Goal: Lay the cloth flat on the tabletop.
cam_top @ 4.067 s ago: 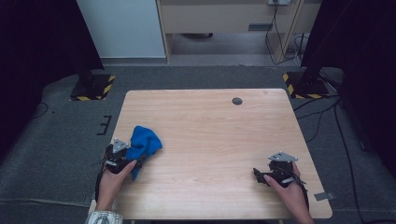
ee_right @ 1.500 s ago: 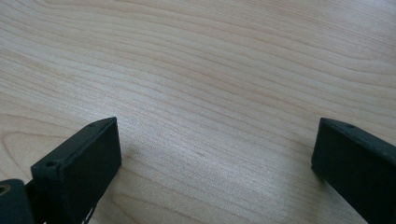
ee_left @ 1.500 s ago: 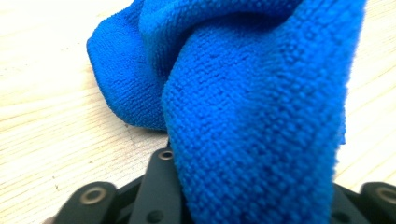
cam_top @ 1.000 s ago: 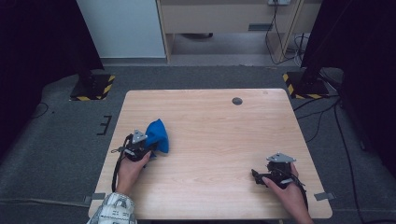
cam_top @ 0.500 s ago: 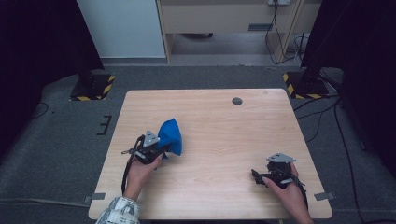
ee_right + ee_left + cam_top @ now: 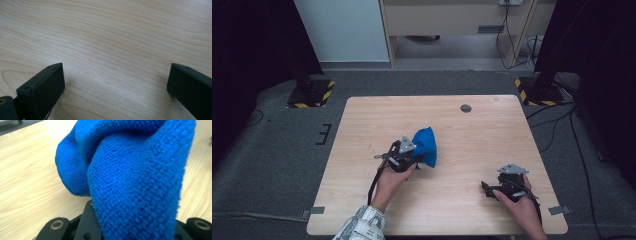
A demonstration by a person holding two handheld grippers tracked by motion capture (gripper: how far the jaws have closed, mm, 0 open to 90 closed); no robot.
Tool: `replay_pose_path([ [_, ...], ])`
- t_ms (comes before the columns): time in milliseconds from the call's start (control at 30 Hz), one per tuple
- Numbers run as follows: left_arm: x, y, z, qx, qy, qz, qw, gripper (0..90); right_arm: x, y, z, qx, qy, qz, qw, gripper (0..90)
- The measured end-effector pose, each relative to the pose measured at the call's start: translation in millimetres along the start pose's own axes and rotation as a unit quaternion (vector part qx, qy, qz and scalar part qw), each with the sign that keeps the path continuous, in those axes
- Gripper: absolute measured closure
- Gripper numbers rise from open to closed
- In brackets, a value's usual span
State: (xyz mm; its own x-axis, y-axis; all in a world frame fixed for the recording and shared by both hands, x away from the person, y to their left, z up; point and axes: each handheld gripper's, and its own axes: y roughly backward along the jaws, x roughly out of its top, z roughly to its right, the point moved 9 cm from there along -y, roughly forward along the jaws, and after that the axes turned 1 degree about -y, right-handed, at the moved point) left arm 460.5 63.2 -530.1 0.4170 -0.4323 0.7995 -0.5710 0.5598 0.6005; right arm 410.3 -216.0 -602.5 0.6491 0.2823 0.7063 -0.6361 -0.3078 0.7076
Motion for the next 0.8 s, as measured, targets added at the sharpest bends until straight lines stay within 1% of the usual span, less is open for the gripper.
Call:
replay_pose_path([
  [67,2.6,-8.8,6.6,-0.002,-0.007,-0.012,0.9999,77.5,0.0,0.0,0.0,-0.001,-0.001,0.0,1.0,1.6],
  [100,2.6,-13.5,9.3,-0.006,-0.006,-0.019,0.9998,77.5,0.0,0.0,0.0,-0.001,-0.001,0.0,1.0,1.6],
  [233,-2.8,-31.4,12.2,-0.008,0.003,-0.039,0.9992,77.5,0.0,0.0,0.1,-0.001,0.0,0.0,1.0,1.6],
  [300,-5.6,-38.7,16.3,-0.02,0.011,-0.041,0.9989,77.5,0.0,0.0,0.1,-0.001,0.0,0.0,1.0,1.6],
  [333,-6.7,-41.9,18.6,-0.022,0.008,-0.044,0.9987,77.4,0.0,0.0,0.0,-0.001,-0.001,0.0,1.0,1.6],
  [367,-8.3,-45.8,21.4,-0.024,0.001,-0.049,0.9985,77.3,0.0,0.0,0.1,-0.001,-0.001,0.0,1.0,1.6],
  [433,-13.1,-52.4,24.6,-0.022,-0.008,-0.06,0.9979,77.0,0.0,0.0,-0.1,0.0,-0.001,0.0,1.0,1.6],
  [533,-18.9,-59.2,27.3,-0.022,-0.009,-0.071,0.9972,75.0,-0.1,0.0,-0.1,-0.001,-0.001,0.0,1.0,1.6],
  [567,-19.1,-61.3,28.0,-0.02,-0.006,-0.068,0.9975,72.3,0.0,0.0,0.1,-0.001,0.0,0.0,1.0,1.6],
  [600,-18.0,-62.1,27.6,-0.018,0.0,-0.061,0.998,65.2,0.0,0.0,-0.1,-0.001,-0.001,0.0,1.0,1.6],
  [633,-17.4,-62.4,27.2,-0.018,0.004,-0.058,0.9981,49.7,0.0,0.0,0.1,0.0,0.0,0.0,1.0,1.6],
  [667,-16.6,-62.4,26.5,-0.018,0.01,-0.055,0.9983,49.7,0.0,0.0,0.1,0.0,0.0,0.0,1.0,1.6],
  [700,-15.0,-61.6,25.3,-0.017,0.02,-0.048,0.9985,42.2,0.1,0.0,0.1,-0.001,0.0,0.0,1.0,1.6],
  [733,-13.4,-60.4,25.0,-0.017,0.023,-0.043,0.9987,32.3,0.0,0.0,0.1,-0.001,0.0,0.0,1.0,1.6],
  [767,-11.4,-58.1,24.9,-0.016,0.017,-0.038,0.999,20.7,0.4,-0.4,-0.2,0.001,0.001,-0.001,1.0,0.8],
  [800,-9.8,-55.6,24.7,-0.013,0.013,-0.034,0.9993,20.7,0.4,-0.4,-0.2,0.001,0.001,-0.001,1.0,0.8],
])
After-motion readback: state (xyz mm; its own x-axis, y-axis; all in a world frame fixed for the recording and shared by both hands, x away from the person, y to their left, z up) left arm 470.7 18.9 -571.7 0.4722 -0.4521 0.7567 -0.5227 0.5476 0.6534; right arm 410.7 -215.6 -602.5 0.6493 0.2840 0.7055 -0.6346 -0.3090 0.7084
